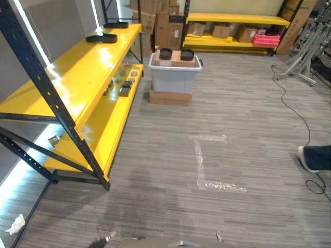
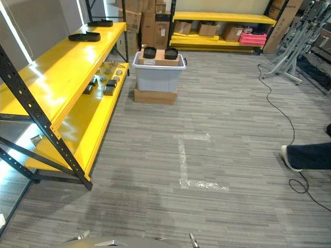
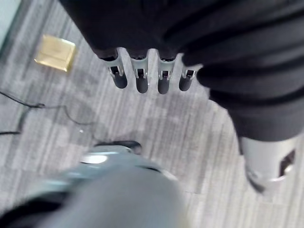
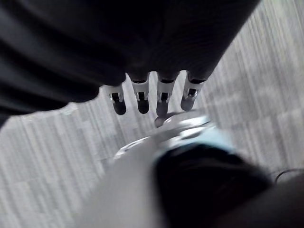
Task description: Move parts from the plastic box to the shelf.
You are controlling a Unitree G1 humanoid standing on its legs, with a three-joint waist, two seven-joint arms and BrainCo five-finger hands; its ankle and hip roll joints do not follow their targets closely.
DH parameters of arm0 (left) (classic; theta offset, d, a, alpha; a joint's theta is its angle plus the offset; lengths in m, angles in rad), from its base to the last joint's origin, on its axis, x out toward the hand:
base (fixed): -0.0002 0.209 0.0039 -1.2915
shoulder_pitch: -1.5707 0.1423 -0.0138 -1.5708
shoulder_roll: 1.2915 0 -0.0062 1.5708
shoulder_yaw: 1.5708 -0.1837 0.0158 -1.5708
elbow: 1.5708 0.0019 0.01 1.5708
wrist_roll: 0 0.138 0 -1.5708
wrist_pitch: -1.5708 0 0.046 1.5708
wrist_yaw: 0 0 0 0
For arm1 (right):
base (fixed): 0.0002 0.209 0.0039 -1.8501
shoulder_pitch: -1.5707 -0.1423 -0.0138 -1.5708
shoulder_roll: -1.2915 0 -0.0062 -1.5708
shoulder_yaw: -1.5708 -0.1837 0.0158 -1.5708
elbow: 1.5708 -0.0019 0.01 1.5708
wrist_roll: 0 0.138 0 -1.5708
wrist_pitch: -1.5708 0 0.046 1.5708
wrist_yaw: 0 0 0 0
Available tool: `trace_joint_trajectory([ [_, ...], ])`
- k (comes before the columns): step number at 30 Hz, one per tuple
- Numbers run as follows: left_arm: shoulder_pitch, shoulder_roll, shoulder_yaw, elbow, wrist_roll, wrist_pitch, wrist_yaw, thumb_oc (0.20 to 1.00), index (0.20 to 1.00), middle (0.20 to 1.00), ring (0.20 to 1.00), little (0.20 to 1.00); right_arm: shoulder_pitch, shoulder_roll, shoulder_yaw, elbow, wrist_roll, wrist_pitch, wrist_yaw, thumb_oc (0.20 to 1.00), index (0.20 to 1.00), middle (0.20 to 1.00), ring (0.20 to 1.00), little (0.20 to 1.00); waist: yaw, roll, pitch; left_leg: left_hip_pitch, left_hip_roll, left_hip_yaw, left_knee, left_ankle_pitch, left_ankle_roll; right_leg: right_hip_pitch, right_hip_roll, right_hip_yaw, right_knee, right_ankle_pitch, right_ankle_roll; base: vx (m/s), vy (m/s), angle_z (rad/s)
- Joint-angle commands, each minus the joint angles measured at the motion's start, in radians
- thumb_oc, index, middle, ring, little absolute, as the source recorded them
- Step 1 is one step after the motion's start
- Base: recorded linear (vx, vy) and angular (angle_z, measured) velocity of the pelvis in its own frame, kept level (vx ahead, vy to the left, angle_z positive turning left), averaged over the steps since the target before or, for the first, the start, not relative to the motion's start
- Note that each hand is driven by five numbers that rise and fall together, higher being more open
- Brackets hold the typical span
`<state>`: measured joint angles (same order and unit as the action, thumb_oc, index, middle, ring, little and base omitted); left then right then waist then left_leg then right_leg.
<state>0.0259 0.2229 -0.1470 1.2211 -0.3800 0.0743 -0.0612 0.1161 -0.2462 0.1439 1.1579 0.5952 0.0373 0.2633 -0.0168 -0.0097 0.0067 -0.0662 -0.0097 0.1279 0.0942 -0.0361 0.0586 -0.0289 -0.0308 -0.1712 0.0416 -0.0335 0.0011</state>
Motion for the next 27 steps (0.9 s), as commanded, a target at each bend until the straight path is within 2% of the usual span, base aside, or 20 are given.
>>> trace_joint_trajectory([
  [1,-0.128,0.011,-0.034,0.080,-0.071,-0.033,-0.034,1.000,1.000,1.000,1.000,1.000,-0.145,-0.032,-0.019,0.092,0.076,-0.092,0.028,1.000,1.000,1.000,1.000,1.000,-0.009,-0.001,0.043,0.136,0.017,0.005,-0.181,0.030,-0.052,0.111,-0.047,-0.010,-0.118,0.058,0.092,0.00,0.006,-0.14],
  [5,-0.119,0.012,-0.025,0.081,-0.123,0.002,-0.047,1.000,1.000,1.000,1.000,1.000,-0.151,-0.040,-0.029,0.085,0.055,-0.126,0.008,1.000,1.000,1.000,1.000,1.000,-0.010,0.001,0.041,0.140,0.016,0.008,-0.181,0.029,-0.052,0.113,-0.045,-0.008,-0.118,0.057,0.091,0.00,0.004,-0.06],
  [7,-0.115,0.006,-0.015,0.091,-0.140,-0.001,-0.037,1.000,1.000,1.000,1.000,1.000,-0.151,-0.038,-0.029,0.085,0.047,-0.132,-0.003,1.000,1.000,1.000,1.000,1.000,-0.013,0.001,0.041,0.143,0.015,0.009,-0.181,0.026,-0.050,0.116,-0.045,-0.005,-0.119,0.056,0.089,0.01,0.000,0.02],
  [9,-0.112,0.013,-0.004,0.099,-0.120,-0.007,-0.043,1.000,1.000,1.000,1.000,1.000,-0.149,-0.037,-0.029,0.091,0.013,-0.171,-0.035,1.000,1.000,1.000,1.000,1.000,-0.016,0.001,0.039,0.145,0.016,0.013,-0.181,0.026,-0.051,0.116,-0.044,-0.002,-0.120,0.057,0.090,0.00,0.000,0.00],
  [10,-0.112,0.015,-0.004,0.100,-0.101,-0.016,-0.046,1.000,1.000,1.000,1.000,1.000,-0.147,-0.038,-0.028,0.092,-0.001,-0.177,-0.045,1.000,1.000,1.000,1.000,1.000,-0.018,0.001,0.039,0.146,0.017,0.014,-0.181,0.025,-0.051,0.116,-0.043,0.000,-0.120,0.058,0.090,0.00,0.000,0.00],
  [12,-0.109,0.019,-0.016,0.097,-0.025,-0.078,-0.029,1.000,1.000,1.000,1.000,1.000,-0.144,-0.044,-0.028,0.098,-0.035,-0.184,-0.066,1.000,1.000,1.000,1.000,1.000,-0.020,0.001,0.040,0.148,0.017,0.016,-0.181,0.026,-0.051,0.115,-0.043,0.003,-0.120,0.060,0.091,0.00,0.000,0.00],
  [15,-0.101,0.020,-0.023,0.088,-0.069,-0.114,0.003,1.000,1.000,1.000,1.000,1.000,-0.137,-0.046,-0.023,0.098,-0.090,-0.210,-0.124,1.000,1.000,1.000,1.000,1.000,-0.021,0.001,0.045,0.150,0.017,0.018,-0.181,0.026,-0.050,0.115,-0.041,0.008,-0.121,0.061,0.091,0.00,0.002,-0.02],
  [21,-0.105,0.027,-0.028,0.052,-0.043,-0.265,0.067,1.000,1.000,1.000,1.000,1.000,-0.127,-0.044,-0.008,0.084,-0.148,-0.295,-0.181,1.000,1.000,1.000,1.000,1.000,-0.020,-0.004,0.057,0.148,0.017,0.021,-0.181,0.027,-0.047,0.111,-0.041,0.012,-0.119,0.065,0.092,-0.03,-0.003,-0.07],
  [23,-0.108,0.031,-0.031,0.043,-0.050,-0.269,0.079,1.000,1.000,1.000,1.000,1.000,-0.128,-0.045,0.000,0.076,-0.184,-0.301,-0.195,1.000,1.000,1.000,1.000,1.000,-0.018,-0.004,0.060,0.147,0.016,0.020,-0.181,0.026,-0.046,0.110,-0.042,0.011,-0.119,0.064,0.093,-0.04,-0.003,-0.04],
  [26,-0.110,0.043,-0.042,0.038,0.011,-0.262,0.109,1.000,1.000,1.000,1.000,1.000,-0.132,-0.054,0.008,0.081,-0.208,-0.252,-0.241,1.000,1.000,1.000,1.000,1.000,-0.011,-0.004,0.064,0.146,0.013,0.014,-0.181,0.027,-0.046,0.113,-0.043,0.004,-0.121,0.064,0.094,-0.01,-0.002,-0.01],
  [27,-0.112,0.049,-0.046,0.041,0.059,-0.250,0.125,1.000,1.000,1.000,1.000,1.000,-0.135,-0.062,0.005,0.089,-0.230,-0.269,-0.264,1.000,1.000,1.000,1.000,1.000,-0.008,-0.004,0.063,0.145,0.013,0.012,-0.181,0.027,-0.047,0.114,-0.044,-0.001,-0.122,0.064,0.094,0.00,0.000,0.00],
])
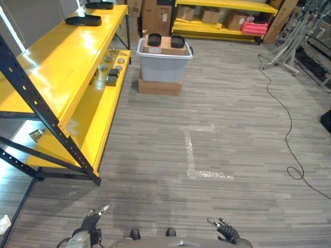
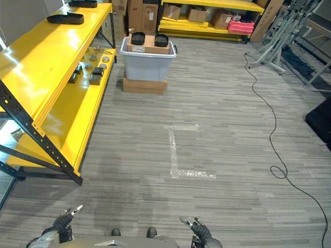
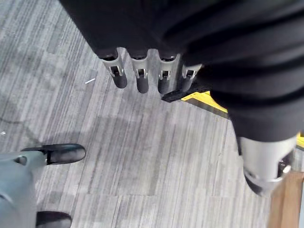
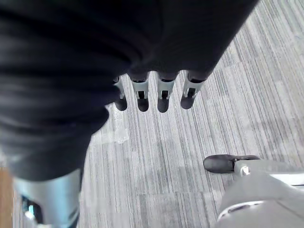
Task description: Move parts from the plastic box to the shelf.
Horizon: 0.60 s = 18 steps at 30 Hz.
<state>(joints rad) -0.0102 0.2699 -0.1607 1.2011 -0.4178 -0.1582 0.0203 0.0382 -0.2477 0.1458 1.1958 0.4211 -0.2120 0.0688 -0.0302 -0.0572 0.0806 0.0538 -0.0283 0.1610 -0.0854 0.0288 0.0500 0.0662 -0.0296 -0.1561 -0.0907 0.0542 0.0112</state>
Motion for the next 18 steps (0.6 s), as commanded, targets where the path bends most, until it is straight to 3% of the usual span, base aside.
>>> trace_joint_trajectory([
  [1,-0.078,0.008,-0.039,0.063,0.131,-0.009,0.044,1.000,1.000,1.000,1.000,1.000,-0.061,-0.066,0.003,0.055,-0.059,-0.020,-0.075,1.000,1.000,1.000,1.000,1.000,0.007,0.043,-0.011,0.025,0.032,-0.023,-0.002,-0.037,-0.039,0.020,-0.045,-0.018,0.010,-0.023,0.085,-0.01,-0.021,0.04],
  [6,-0.093,0.048,-0.100,0.069,0.261,0.025,0.028,1.000,1.000,1.000,1.000,1.000,-0.082,-0.107,0.003,0.063,-0.070,0.064,-0.045,1.000,1.000,1.000,1.000,1.000,0.011,0.046,-0.015,0.023,0.032,-0.031,-0.002,-0.035,-0.041,0.020,-0.045,-0.025,0.011,-0.027,0.086,0.00,-0.007,0.09],
  [9,-0.096,0.077,-0.101,0.059,0.191,0.059,-0.009,1.000,1.000,1.000,1.000,1.000,-0.083,-0.132,0.005,0.070,-0.064,0.142,0.035,1.000,1.000,1.000,1.000,1.000,0.014,0.048,-0.021,0.025,0.032,-0.032,-0.002,-0.034,-0.042,0.023,-0.045,-0.030,0.010,-0.029,0.087,0.01,0.002,0.01],
  [14,-0.099,0.082,-0.085,0.069,0.201,0.082,-0.045,1.000,1.000,1.000,1.000,1.000,-0.082,-0.136,0.010,0.096,-0.046,0.187,0.094,1.000,1.000,1.000,1.000,1.000,0.024,0.040,-0.025,0.024,0.034,-0.035,-0.001,-0.031,-0.043,0.025,-0.045,-0.040,0.010,-0.029,0.088,0.00,0.000,0.00],
  [18,-0.098,0.074,-0.081,0.078,0.198,0.065,-0.076,1.000,1.000,1.000,1.000,1.000,-0.079,-0.128,0.012,0.106,-0.047,0.215,0.135,1.000,1.000,1.000,1.000,1.000,0.023,0.036,-0.027,0.028,0.033,-0.037,0.002,-0.037,-0.042,0.027,-0.045,-0.036,0.010,-0.029,0.086,0.04,0.024,0.01],
])
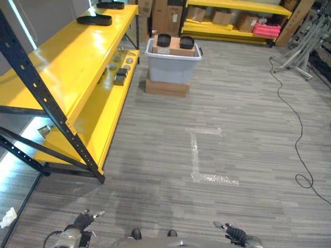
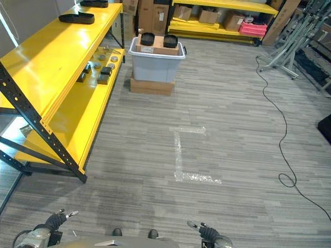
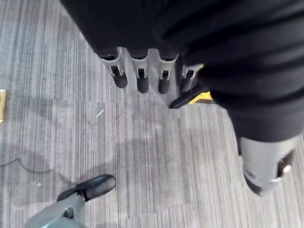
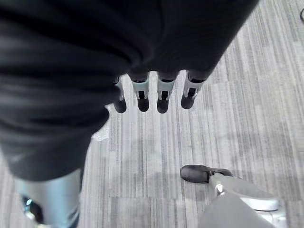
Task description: Move parts from the plastic box to the shelf.
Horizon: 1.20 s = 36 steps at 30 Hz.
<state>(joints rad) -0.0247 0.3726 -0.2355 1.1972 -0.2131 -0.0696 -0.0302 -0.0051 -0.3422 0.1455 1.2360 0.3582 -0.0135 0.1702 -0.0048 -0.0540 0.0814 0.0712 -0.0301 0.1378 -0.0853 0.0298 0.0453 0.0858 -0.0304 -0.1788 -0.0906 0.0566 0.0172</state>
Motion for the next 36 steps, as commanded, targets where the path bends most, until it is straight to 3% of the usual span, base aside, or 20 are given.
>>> trace_joint_trajectory([
  [1,-0.081,-0.036,-0.007,0.081,-0.027,-0.038,-0.042,1.000,1.000,1.000,1.000,1.000,-0.033,-0.028,0.013,0.071,0.019,0.030,0.042,1.000,1.000,1.000,1.000,1.000,-0.004,0.032,-0.029,0.013,0.034,-0.010,0.003,-0.040,-0.037,0.008,-0.046,-0.010,0.010,-0.030,0.081,0.06,0.069,-0.01],
  [4,-0.068,-0.049,-0.004,0.069,-0.035,-0.061,-0.066,1.000,1.000,1.000,1.000,1.000,-0.027,-0.014,0.008,0.079,0.031,0.056,0.058,1.000,1.000,1.000,1.000,1.000,-0.008,0.028,-0.030,0.017,0.030,0.000,0.006,-0.046,-0.031,0.005,-0.050,0.003,0.015,-0.027,0.083,0.04,0.092,-0.02],
  [9,-0.054,-0.060,-0.024,0.069,0.015,-0.075,-0.049,1.000,1.000,1.000,1.000,1.000,-0.033,-0.003,0.003,0.083,0.003,0.040,0.037,1.000,1.000,1.000,1.000,1.000,-0.020,0.023,-0.013,0.027,0.022,0.019,0.016,-0.060,-0.012,-0.015,-0.067,0.032,0.055,-0.022,0.091,0.03,0.122,-0.12],
  [19,-0.073,-0.055,-0.025,0.053,-0.075,-0.068,-0.028,1.000,1.000,1.000,1.000,1.000,-0.038,0.016,0.010,0.071,0.021,0.036,0.051,1.000,1.000,1.000,1.000,1.000,-0.038,0.029,0.003,0.028,0.014,0.035,0.018,-0.064,0.011,-0.057,-0.068,0.058,0.135,-0.037,0.096,0.02,0.064,-0.10],
  [21,-0.081,-0.053,-0.024,0.050,-0.060,-0.052,-0.035,1.000,1.000,1.000,1.000,1.000,-0.049,0.024,0.019,0.057,0.033,0.026,0.045,1.000,1.000,1.000,1.000,1.000,-0.042,0.033,0.022,0.023,0.012,0.042,0.024,-0.067,0.030,-0.122,-0.077,0.036,0.255,-0.019,0.106,0.00,0.056,-0.09],
  [22,-0.082,-0.052,-0.026,0.052,-0.046,-0.046,-0.039,1.000,1.000,1.000,1.000,1.000,-0.054,0.032,0.020,0.047,0.031,0.027,0.054,1.000,1.000,1.000,1.000,1.000,-0.047,0.040,0.044,0.022,0.014,0.042,0.027,-0.075,0.042,-0.206,-0.093,0.034,0.388,0.035,0.131,-0.02,0.031,-0.11],
  [24,-0.081,-0.051,-0.027,0.056,-0.027,-0.033,-0.037,1.000,1.000,1.000,1.000,1.000,-0.053,0.038,0.022,0.043,0.015,0.022,0.060,1.000,1.000,1.000,1.000,1.000,-0.048,0.043,0.061,0.027,0.014,0.040,0.021,-0.073,0.041,-0.252,-0.101,0.025,0.440,0.067,0.143,0.03,0.002,-0.32],
  [26,-0.075,-0.052,-0.027,0.064,-0.022,-0.024,-0.035,1.000,1.000,1.000,1.000,1.000,-0.051,0.043,0.024,0.045,0.021,0.029,0.065,1.000,1.000,1.000,1.000,1.000,-0.055,0.040,0.071,0.035,0.009,0.028,0.018,-0.073,0.035,-0.267,-0.095,0.021,0.418,0.080,0.148,0.15,-0.080,-0.22],
  [29,-0.061,-0.055,-0.030,0.074,-0.012,-0.011,-0.023,1.000,1.000,1.000,1.000,1.000,-0.038,0.046,0.029,0.054,0.036,0.052,0.078,1.000,1.000,1.000,1.000,1.000,-0.071,0.032,0.072,0.046,0.001,-0.003,0.022,-0.075,0.019,-0.247,-0.066,0.027,0.282,0.069,0.130,0.21,-0.164,0.11],
  [31,-0.050,-0.061,-0.030,0.083,-0.015,-0.012,-0.016,1.000,1.000,1.000,1.000,1.000,-0.023,0.051,0.031,0.081,0.040,0.124,0.133,1.000,1.000,1.000,1.000,1.000,-0.090,0.029,0.071,0.060,-0.004,-0.020,0.039,-0.101,0.018,-0.248,-0.057,0.052,0.199,0.080,0.118,0.27,-0.223,0.27],
  [32,-0.048,-0.063,-0.023,0.084,-0.022,-0.019,-0.007,1.000,1.000,1.000,1.000,1.000,-0.017,0.051,0.033,0.091,0.028,0.152,0.172,1.000,1.000,1.000,1.000,1.000,-0.091,0.035,0.070,0.064,0.005,-0.016,0.037,-0.096,0.012,-0.229,-0.041,0.054,0.180,0.056,0.099,0.27,-0.247,0.04],
  [36,-0.059,-0.071,-0.015,0.082,-0.072,-0.035,-0.007,1.000,1.000,1.000,1.000,1.000,-0.012,0.053,0.056,0.112,0.028,0.162,0.203,1.000,1.000,1.000,1.000,1.000,-0.086,0.029,0.056,0.035,0.031,-0.025,0.100,-0.109,0.004,-0.161,-0.014,0.076,0.144,0.007,0.059,0.21,-0.227,0.24],
])
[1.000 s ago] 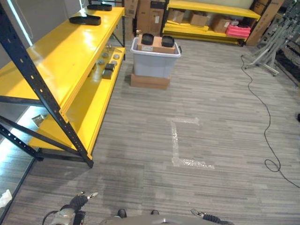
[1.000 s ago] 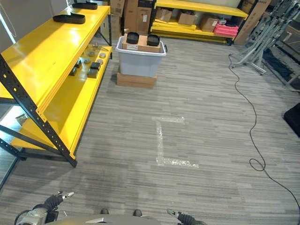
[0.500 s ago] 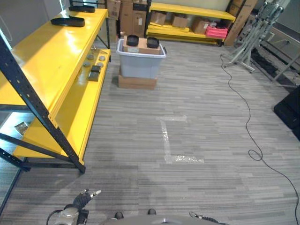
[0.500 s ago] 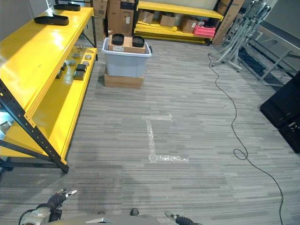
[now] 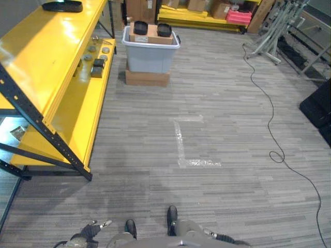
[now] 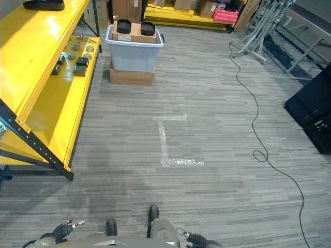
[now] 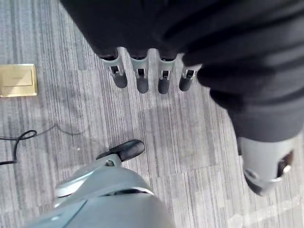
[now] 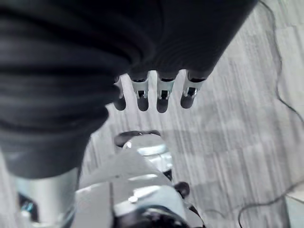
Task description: Move parts from the plastic box to the shelf.
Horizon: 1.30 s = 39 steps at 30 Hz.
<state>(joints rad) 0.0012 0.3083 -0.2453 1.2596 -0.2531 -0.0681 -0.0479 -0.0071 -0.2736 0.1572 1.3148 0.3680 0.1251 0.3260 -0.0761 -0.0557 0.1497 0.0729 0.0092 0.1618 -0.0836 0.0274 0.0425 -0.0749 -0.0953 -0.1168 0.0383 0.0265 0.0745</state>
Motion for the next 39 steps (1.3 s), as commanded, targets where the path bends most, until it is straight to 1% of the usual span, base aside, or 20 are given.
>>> trace_joint_trajectory([
  [1,-0.092,-0.012,-0.003,0.015,-0.036,-0.037,0.009,1.000,1.000,1.000,1.000,1.000,-0.011,-0.015,0.048,0.034,0.034,0.022,0.046,1.000,1.000,1.000,1.000,1.000,-0.013,0.023,-0.017,0.016,0.007,-0.044,0.156,-0.123,0.005,0.016,0.047,0.012,0.014,0.023,-0.009,0.20,-0.206,0.35],
  [2,-0.098,-0.014,-0.002,0.012,-0.033,-0.036,0.006,1.000,1.000,1.000,1.000,1.000,-0.014,-0.017,0.048,0.029,0.040,0.022,0.038,1.000,1.000,1.000,1.000,1.000,-0.013,0.019,-0.019,0.003,0.015,-0.036,0.191,-0.133,0.001,0.026,0.045,0.009,0.010,0.017,-0.016,0.22,-0.258,0.31],
  [4,-0.105,-0.023,-0.006,-0.001,-0.021,-0.039,-0.001,1.000,1.000,1.000,1.000,1.000,-0.019,-0.024,0.045,0.019,0.048,0.026,0.026,1.000,1.000,1.000,1.000,1.000,-0.007,0.008,-0.018,-0.054,0.053,-0.023,0.325,-0.088,-0.014,0.051,0.045,0.007,-0.005,0.010,-0.034,0.18,-0.228,0.09],
  [5,-0.106,-0.035,-0.009,-0.010,-0.028,-0.048,-0.001,1.000,1.000,1.000,1.000,1.000,-0.027,-0.031,0.041,0.017,0.017,0.014,0.039,1.000,1.000,1.000,1.000,1.000,0.001,-0.004,-0.017,-0.103,0.068,-0.023,0.446,-0.083,-0.014,0.069,0.041,0.013,-0.012,0.004,-0.047,0.20,-0.197,0.00],
  [9,-0.109,-0.043,-0.012,-0.027,-0.042,-0.036,-0.003,1.000,1.000,1.000,1.000,1.000,-0.035,-0.037,0.041,0.007,0.001,-0.020,0.034,1.000,1.000,1.000,1.000,1.000,0.012,-0.010,-0.019,-0.163,0.085,-0.027,0.533,-0.060,-0.019,0.097,0.045,0.014,-0.022,-0.006,-0.059,0.18,-0.095,-0.02],
  [13,-0.096,-0.056,-0.024,-0.020,-0.027,-0.027,-0.002,1.000,1.000,1.000,1.000,1.000,-0.060,-0.045,0.038,-0.009,0.049,0.023,0.032,1.000,1.000,1.000,1.000,1.000,0.044,0.002,-0.014,-0.185,0.032,-0.072,0.425,-0.035,-0.026,0.126,0.067,0.032,-0.024,-0.030,-0.057,0.25,0.046,0.07],
  [14,-0.082,-0.062,-0.024,-0.004,-0.033,-0.027,-0.002,1.000,1.000,1.000,1.000,1.000,-0.069,-0.050,0.036,-0.005,0.040,0.034,0.031,1.000,1.000,1.000,1.000,1.000,0.068,0.012,-0.010,-0.195,-0.013,-0.097,0.317,-0.024,-0.035,0.146,0.079,0.040,-0.033,-0.040,-0.052,0.24,0.109,-0.12],
  [15,-0.081,-0.063,-0.023,-0.003,-0.033,-0.028,-0.003,1.000,1.000,1.000,1.000,1.000,-0.070,-0.051,0.036,-0.005,0.038,0.034,0.032,1.000,1.000,1.000,1.000,1.000,0.070,0.012,-0.008,-0.194,-0.017,-0.098,0.309,-0.023,-0.036,0.151,0.079,0.040,-0.035,-0.041,-0.052,0.29,0.121,-0.12],
  [19,-0.052,-0.071,-0.013,0.015,-0.044,-0.016,-0.061,1.000,1.000,1.000,1.000,1.000,-0.070,-0.056,0.039,0.015,0.007,0.030,0.032,1.000,1.000,1.000,1.000,1.000,0.122,0.030,0.008,-0.293,-0.040,-0.115,0.238,0.069,-0.072,0.205,0.100,0.046,-0.056,-0.066,-0.056,0.22,0.092,0.01],
  [21,-0.036,-0.074,0.000,0.027,-0.036,0.008,-0.074,1.000,1.000,1.000,1.000,1.000,-0.083,-0.047,0.046,0.035,0.030,0.050,0.001,1.000,1.000,1.000,1.000,1.000,0.138,0.031,0.008,-0.296,-0.043,-0.085,0.237,0.037,-0.051,0.205,0.092,0.033,-0.033,-0.087,-0.059,0.29,0.208,-0.24],
  [23,-0.037,-0.074,0.014,0.049,0.005,0.025,-0.087,1.000,1.000,1.000,1.000,1.000,-0.087,-0.033,0.044,0.055,0.032,0.058,0.000,1.000,1.000,1.000,1.000,1.000,0.139,0.033,-0.003,-0.257,-0.047,-0.075,0.234,-0.002,-0.024,0.200,0.085,0.016,0.023,-0.119,-0.056,0.31,0.233,-0.41],
  [24,-0.041,-0.065,0.008,0.054,0.017,0.035,-0.088,1.000,1.000,1.000,1.000,1.000,-0.082,-0.016,0.046,0.050,0.027,0.066,0.001,1.000,1.000,1.000,1.000,1.000,0.131,0.041,-0.016,-0.220,-0.047,-0.070,0.211,-0.014,-0.005,0.189,0.091,0.005,0.094,-0.149,-0.055,0.35,0.222,-0.25],
  [25,-0.046,-0.057,0.006,0.055,0.015,0.043,-0.090,1.000,1.000,1.000,1.000,1.000,-0.079,-0.007,0.049,0.045,0.027,0.070,-0.007,1.000,1.000,1.000,1.000,1.000,0.125,0.046,-0.025,-0.190,-0.047,-0.062,0.190,-0.020,0.009,0.160,0.085,-0.011,0.182,-0.141,-0.043,0.37,0.231,-0.25],
  [27,-0.056,-0.052,0.004,0.057,0.033,0.041,-0.086,1.000,1.000,1.000,1.000,1.000,-0.073,0.003,0.039,0.042,0.042,0.056,-0.026,1.000,1.000,1.000,1.000,1.000,0.112,0.067,-0.027,-0.158,-0.041,-0.061,0.194,-0.052,0.044,0.036,0.045,-0.046,0.475,-0.058,0.011,0.29,0.225,-0.21],
  [29,-0.060,-0.045,-0.005,0.048,0.029,0.029,-0.074,1.000,1.000,1.000,1.000,1.000,-0.074,0.008,0.036,0.034,0.000,0.032,-0.030,1.000,1.000,1.000,1.000,1.000,0.102,0.087,-0.008,-0.117,-0.031,-0.064,0.204,-0.079,0.056,-0.067,-0.025,-0.066,0.602,0.007,0.029,0.26,0.167,-0.15],
  [30,-0.060,-0.045,-0.005,0.048,0.029,0.029,-0.074,1.000,1.000,1.000,1.000,1.000,-0.074,0.008,0.036,0.034,0.000,0.032,-0.030,1.000,1.000,1.000,1.000,1.000,0.103,0.086,-0.007,-0.117,-0.032,-0.063,0.204,-0.080,0.056,-0.068,-0.026,-0.066,0.604,0.005,0.030,0.24,0.041,-0.13],
  [32,-0.061,-0.030,-0.012,0.022,0.010,0.008,-0.075,1.000,1.000,1.000,1.000,1.000,-0.074,0.017,0.048,0.030,0.010,0.017,-0.057,1.000,1.000,1.000,1.000,1.000,0.088,0.084,0.016,-0.082,-0.035,-0.065,0.208,-0.098,0.049,-0.105,-0.047,-0.084,0.497,0.029,0.031,0.29,-0.095,-0.06],
  [34,-0.072,-0.016,-0.016,0.002,-0.019,0.001,-0.084,1.000,1.000,1.000,1.000,1.000,-0.066,0.012,0.056,0.023,0.019,0.016,-0.074,1.000,1.000,1.000,1.000,1.000,0.057,0.058,0.031,-0.036,-0.057,-0.080,0.215,-0.137,0.031,-0.090,-0.039,-0.089,0.245,0.038,0.031,0.41,-0.209,0.16],
  [37,-0.101,-0.019,-0.042,-0.009,-0.083,0.005,-0.074,1.000,1.000,1.000,1.000,1.000,-0.052,0.002,0.058,0.027,-0.042,0.023,-0.070,1.000,1.000,1.000,1.000,1.000,0.004,0.039,0.036,0.013,-0.078,-0.118,0.236,-0.204,0.031,-0.119,-0.048,-0.023,0.091,0.102,0.048,0.43,-0.222,0.03],
  [39,-0.101,-0.030,-0.035,-0.006,-0.101,0.005,-0.068,1.000,1.000,1.000,1.000,1.000,-0.046,-0.001,0.061,0.034,-0.050,0.019,-0.070,1.000,1.000,1.000,1.000,1.000,0.003,0.044,0.026,0.038,-0.063,-0.114,0.219,-0.200,0.018,-0.089,-0.027,-0.036,0.063,0.086,0.028,0.42,-0.298,0.43],
])
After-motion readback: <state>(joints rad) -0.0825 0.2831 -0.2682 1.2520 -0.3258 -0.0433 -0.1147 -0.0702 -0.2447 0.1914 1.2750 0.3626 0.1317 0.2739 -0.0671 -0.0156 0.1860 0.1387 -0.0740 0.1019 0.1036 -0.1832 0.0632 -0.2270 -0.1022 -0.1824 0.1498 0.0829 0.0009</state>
